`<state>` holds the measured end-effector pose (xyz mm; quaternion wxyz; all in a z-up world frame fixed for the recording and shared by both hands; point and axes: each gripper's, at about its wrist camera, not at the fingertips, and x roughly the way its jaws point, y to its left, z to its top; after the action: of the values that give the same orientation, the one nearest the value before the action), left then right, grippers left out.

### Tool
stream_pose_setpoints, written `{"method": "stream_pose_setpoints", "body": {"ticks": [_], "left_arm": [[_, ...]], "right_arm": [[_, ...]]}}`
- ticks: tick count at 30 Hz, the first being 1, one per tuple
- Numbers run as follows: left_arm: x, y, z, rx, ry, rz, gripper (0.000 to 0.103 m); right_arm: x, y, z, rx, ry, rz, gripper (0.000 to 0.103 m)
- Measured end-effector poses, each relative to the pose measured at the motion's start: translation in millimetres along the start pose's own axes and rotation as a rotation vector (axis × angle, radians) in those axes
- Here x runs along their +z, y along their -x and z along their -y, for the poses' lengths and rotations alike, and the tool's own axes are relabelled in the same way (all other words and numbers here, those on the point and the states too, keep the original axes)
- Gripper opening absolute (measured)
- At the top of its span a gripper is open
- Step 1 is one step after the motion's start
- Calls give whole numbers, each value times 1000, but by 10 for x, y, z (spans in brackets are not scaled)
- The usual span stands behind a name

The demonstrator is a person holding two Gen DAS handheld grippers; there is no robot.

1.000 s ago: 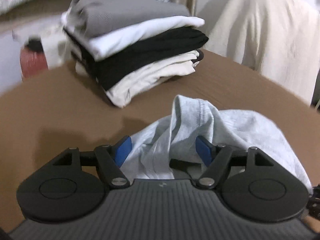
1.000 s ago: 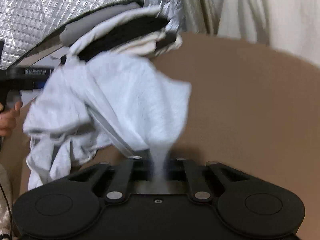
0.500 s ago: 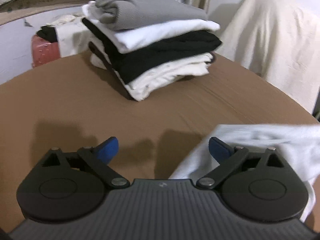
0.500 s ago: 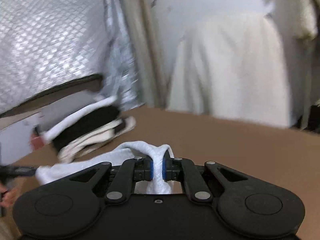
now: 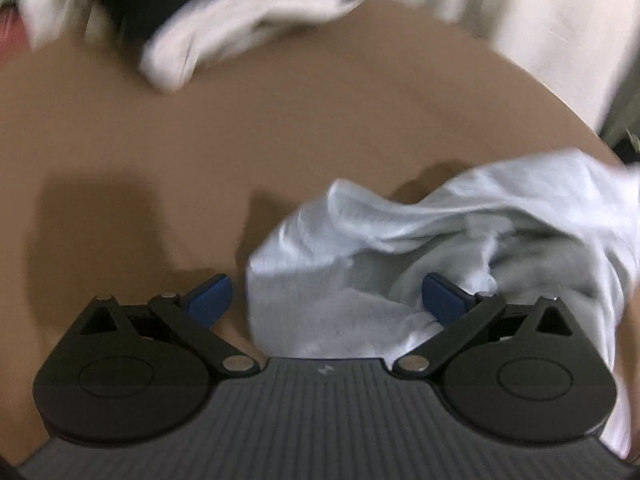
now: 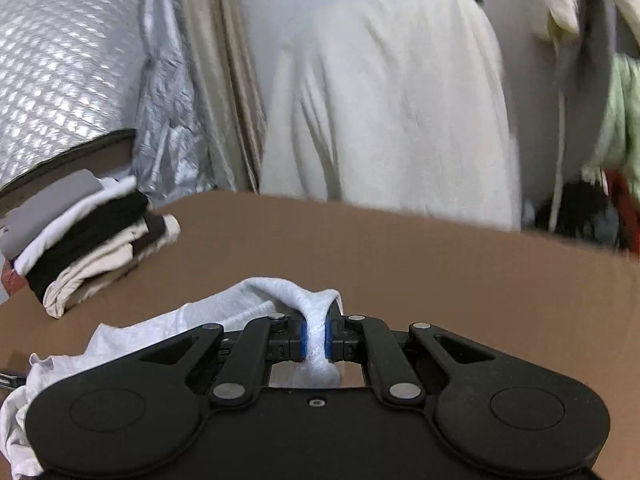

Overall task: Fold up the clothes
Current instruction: 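Hold the t-shirt hem with both grippers and spread it flat on the table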

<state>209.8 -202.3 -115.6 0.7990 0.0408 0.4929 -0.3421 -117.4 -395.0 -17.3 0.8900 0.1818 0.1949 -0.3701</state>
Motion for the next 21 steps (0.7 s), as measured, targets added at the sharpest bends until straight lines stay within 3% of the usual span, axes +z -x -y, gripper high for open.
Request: {"method": "stream_pose_setpoints", "body": {"ticks": [2, 3, 4, 8, 9, 13, 14, 15, 17, 18, 19, 21], "left_arm": [[29, -96, -102, -23, 135, -3, 56], [60, -66, -70, 11, 88, 11, 5], [90, -36, -38, 45, 41, 25, 6], [288, 276, 172, 103, -129, 204, 6], [413, 296, 243, 149, -206, 225, 6], [1216, 506, 379, 253, -259, 361, 6], [1397, 587, 440, 264, -252, 434, 7], [1578, 667, 500, 275, -244, 506, 13], [1513, 583, 522, 293, -231, 472, 52], [1481, 541, 532, 302, -225, 454, 81], [1448, 499, 543, 310, -219, 437, 85], [1384, 415, 565, 328, -206, 403, 85]], "right_arm": [[-78, -100, -3, -9, -15, -36, 9], [-94, -137, -34, -15, 1, -49, 9], [-103, -164, -69, -20, 21, -56, 9], [75, -195, -157, -13, 124, -4, 8], [177, -217, -155, -12, 142, 18, 8], [821, -449, -113, -24, 172, 127, 8], [962, -527, -147, -40, 175, 162, 8], [1100, -610, -176, -63, 167, 201, 8], [1309, -791, -226, -116, 137, 244, 10], [1362, -905, -246, -132, 124, 226, 18], [1382, -1036, -262, -137, 114, 177, 41], [1303, -1214, -272, -133, 74, 50, 68]]}}
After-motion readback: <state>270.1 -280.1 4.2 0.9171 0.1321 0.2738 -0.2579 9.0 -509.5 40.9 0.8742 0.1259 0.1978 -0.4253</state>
